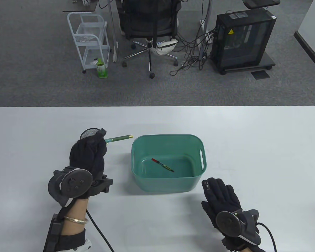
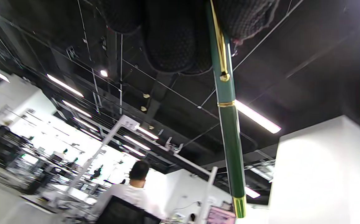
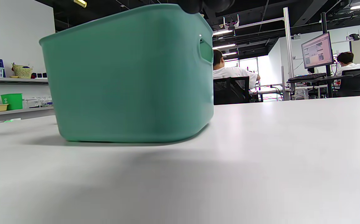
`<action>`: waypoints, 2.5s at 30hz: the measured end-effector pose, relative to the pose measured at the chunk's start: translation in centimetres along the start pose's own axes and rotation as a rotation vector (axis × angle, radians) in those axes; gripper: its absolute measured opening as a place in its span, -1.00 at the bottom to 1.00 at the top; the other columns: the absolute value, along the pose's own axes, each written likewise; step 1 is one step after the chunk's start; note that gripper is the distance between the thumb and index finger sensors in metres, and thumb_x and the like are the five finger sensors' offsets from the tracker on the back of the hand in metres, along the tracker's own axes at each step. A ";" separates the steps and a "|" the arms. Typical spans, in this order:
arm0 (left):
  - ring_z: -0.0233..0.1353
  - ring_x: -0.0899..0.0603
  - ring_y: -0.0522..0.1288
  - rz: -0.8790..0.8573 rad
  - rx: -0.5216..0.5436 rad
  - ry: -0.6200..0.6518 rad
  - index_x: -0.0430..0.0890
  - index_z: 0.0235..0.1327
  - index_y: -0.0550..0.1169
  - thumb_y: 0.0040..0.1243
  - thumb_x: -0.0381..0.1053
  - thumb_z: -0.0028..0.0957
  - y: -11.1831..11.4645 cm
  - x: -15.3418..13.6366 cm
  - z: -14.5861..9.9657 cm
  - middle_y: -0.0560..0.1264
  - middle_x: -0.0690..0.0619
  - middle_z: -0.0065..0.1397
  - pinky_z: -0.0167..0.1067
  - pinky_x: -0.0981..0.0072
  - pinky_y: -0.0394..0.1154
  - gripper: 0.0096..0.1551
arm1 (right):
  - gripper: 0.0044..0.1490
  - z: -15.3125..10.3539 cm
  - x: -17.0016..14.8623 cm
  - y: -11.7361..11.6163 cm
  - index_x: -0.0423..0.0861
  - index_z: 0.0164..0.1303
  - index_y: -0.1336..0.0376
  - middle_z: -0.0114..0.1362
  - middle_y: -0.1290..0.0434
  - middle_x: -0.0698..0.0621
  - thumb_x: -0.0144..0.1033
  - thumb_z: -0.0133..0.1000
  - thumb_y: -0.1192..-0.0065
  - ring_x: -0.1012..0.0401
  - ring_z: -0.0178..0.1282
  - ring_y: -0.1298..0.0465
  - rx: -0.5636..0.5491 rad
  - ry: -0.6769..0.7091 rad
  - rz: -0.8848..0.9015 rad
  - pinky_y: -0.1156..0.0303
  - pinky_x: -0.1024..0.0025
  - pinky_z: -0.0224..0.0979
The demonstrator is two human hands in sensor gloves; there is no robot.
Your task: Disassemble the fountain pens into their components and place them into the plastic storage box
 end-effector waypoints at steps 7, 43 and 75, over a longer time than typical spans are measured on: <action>0.14 -0.08 0.61 -0.250 0.014 0.035 -0.11 0.40 0.58 0.09 -0.03 0.43 1.2 2.2 -2.6 0.64 -0.11 0.25 0.48 -0.01 0.40 -0.61 | -0.14 0.0 0.1 0.0 0.01 0.79 0.10 0.82 0.04 -0.03 0.07 0.26 0.23 0.00 0.80 -0.02 -0.001 0.004 0.000 0.10 0.03 0.77; 0.11 -0.07 0.63 -0.528 -0.150 0.182 -0.12 0.39 0.58 0.09 -0.03 0.43 4.6 7.0 -4.9 0.64 -0.12 0.24 0.46 0.00 0.42 -0.61 | -0.15 5.4 8.6 8.8 0.09 0.72 -0.09 0.60 -0.38 0.05 0.13 0.21 -0.12 0.13 0.53 -0.44 -0.380 0.196 0.108 -0.15 -0.01 0.69; 0.40 -0.21 0.54 -0.341 -0.425 0.312 -0.07 0.59 0.50 0.12 0.19 0.42 7.3 8.5 -5.2 0.53 -0.16 0.55 0.54 -0.18 0.30 -0.42 | -0.46 4.2 7.4 10.3 0.18 0.40 -0.38 0.38 -0.47 0.15 -0.02 0.20 -0.17 0.22 0.41 -0.46 -0.436 0.241 0.011 -0.18 0.01 0.68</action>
Point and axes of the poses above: the tracker on the back of each hand, its own x axis roughly to the thumb side, its own z axis roughly from the wrist to the fingertips, y = z × x, the point moved 5 cm from there along z, roughly from the wrist to the fingertips
